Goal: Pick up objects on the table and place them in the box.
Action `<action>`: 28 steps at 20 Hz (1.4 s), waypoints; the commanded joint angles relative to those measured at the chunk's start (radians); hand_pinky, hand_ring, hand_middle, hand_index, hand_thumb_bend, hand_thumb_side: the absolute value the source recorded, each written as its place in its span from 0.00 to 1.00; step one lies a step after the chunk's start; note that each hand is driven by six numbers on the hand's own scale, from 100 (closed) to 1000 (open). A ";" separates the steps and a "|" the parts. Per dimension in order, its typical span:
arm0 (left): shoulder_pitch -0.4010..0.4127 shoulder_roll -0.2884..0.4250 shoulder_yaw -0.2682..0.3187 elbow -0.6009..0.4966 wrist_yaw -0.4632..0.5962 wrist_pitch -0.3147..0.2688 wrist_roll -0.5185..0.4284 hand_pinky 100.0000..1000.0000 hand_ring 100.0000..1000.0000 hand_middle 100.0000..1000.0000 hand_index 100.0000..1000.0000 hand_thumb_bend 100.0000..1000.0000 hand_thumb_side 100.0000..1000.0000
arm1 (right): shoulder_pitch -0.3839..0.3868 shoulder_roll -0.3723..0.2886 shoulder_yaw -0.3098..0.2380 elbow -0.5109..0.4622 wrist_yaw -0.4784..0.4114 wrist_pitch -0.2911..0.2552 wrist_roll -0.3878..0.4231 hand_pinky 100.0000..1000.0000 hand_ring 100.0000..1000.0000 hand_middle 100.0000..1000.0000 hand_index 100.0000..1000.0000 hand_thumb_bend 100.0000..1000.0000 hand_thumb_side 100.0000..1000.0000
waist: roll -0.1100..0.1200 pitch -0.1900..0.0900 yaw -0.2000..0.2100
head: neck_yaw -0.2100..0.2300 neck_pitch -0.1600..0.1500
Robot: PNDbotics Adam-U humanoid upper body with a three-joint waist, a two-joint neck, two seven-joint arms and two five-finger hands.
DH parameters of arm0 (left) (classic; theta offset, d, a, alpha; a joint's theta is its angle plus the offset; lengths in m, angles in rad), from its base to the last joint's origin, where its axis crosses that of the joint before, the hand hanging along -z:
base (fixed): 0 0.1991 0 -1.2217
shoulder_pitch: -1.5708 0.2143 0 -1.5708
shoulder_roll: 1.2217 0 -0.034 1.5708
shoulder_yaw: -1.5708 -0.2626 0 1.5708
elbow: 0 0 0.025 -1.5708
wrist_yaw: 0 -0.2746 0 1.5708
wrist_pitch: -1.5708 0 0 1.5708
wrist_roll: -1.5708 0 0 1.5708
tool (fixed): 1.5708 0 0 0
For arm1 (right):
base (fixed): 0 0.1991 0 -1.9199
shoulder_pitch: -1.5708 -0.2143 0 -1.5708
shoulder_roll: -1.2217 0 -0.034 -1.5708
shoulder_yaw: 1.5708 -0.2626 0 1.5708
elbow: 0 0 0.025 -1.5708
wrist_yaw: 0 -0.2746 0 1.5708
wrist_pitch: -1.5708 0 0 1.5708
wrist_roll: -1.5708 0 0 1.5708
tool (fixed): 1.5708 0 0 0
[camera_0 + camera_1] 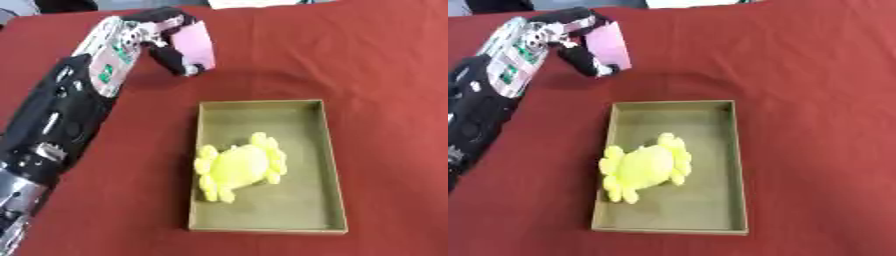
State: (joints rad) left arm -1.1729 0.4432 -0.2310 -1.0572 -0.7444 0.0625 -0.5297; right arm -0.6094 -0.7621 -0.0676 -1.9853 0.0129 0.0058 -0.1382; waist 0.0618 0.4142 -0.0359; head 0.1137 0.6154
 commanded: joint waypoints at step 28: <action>0.101 0.130 -0.278 -0.819 0.346 0.130 -0.188 0.56 0.68 0.64 0.80 0.15 0.12 | 0.005 -0.016 -0.012 -0.004 0.006 0.011 -0.009 0.69 0.62 0.56 0.80 0.00 0.93 | -0.013 -0.103 0.071 | -0.065 0.077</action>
State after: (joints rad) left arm -1.0590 0.5461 -0.5082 -1.8355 -0.4066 0.1801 -0.7139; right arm -0.5969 -0.7590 -0.0675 -1.9788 0.0159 0.0142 -0.1459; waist 0.0538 0.3378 0.0353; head 0.0506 0.6853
